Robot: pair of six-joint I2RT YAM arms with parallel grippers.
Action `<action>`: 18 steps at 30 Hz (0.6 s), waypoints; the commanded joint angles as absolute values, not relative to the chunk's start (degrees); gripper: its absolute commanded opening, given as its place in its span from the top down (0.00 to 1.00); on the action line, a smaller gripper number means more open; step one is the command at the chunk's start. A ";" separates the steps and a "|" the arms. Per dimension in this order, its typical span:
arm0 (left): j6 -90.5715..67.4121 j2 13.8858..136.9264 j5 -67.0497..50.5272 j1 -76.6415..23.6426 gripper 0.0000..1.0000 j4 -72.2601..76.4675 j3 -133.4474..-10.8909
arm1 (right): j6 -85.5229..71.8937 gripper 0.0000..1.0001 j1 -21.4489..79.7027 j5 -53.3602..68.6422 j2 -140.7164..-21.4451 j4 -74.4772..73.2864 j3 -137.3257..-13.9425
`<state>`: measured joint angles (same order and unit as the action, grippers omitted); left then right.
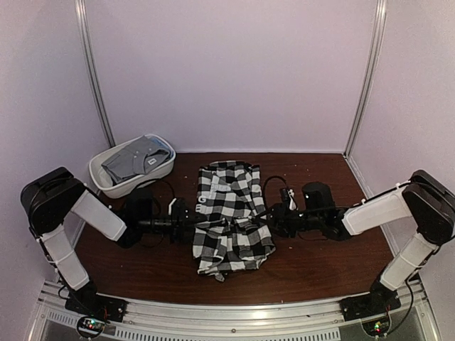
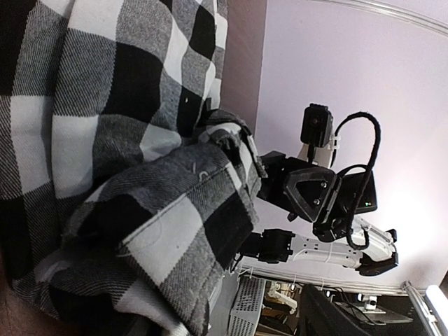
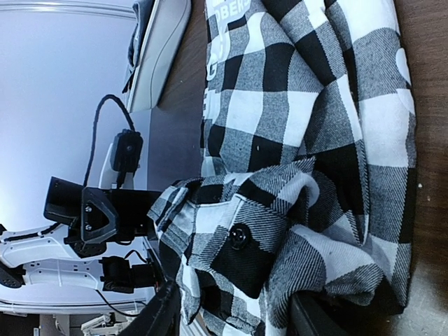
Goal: Fold and stack the long sleeve shirts
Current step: Fold the rectangle-folded shirt at the center of the board.
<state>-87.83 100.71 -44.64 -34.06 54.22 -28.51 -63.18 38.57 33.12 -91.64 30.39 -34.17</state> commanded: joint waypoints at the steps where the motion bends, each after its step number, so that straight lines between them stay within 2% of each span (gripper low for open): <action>1: -79.53 96.60 -44.04 -33.66 0.32 46.60 -30.13 | -56.41 0.49 39.92 27.98 -88.74 22.12 -32.98; 8: -69.99 92.51 -44.09 -33.66 0.26 35.01 -29.61 | -50.09 0.47 42.54 21.92 -84.20 12.63 -31.62; 13: -60.09 87.19 -42.01 -33.96 0.22 23.40 -30.43 | -43.94 0.44 46.68 12.25 -80.35 3.24 -33.63; 18: -51.49 82.93 -38.66 -35.69 0.20 13.06 -30.62 | -40.70 0.38 49.20 11.11 -79.72 4.08 -31.54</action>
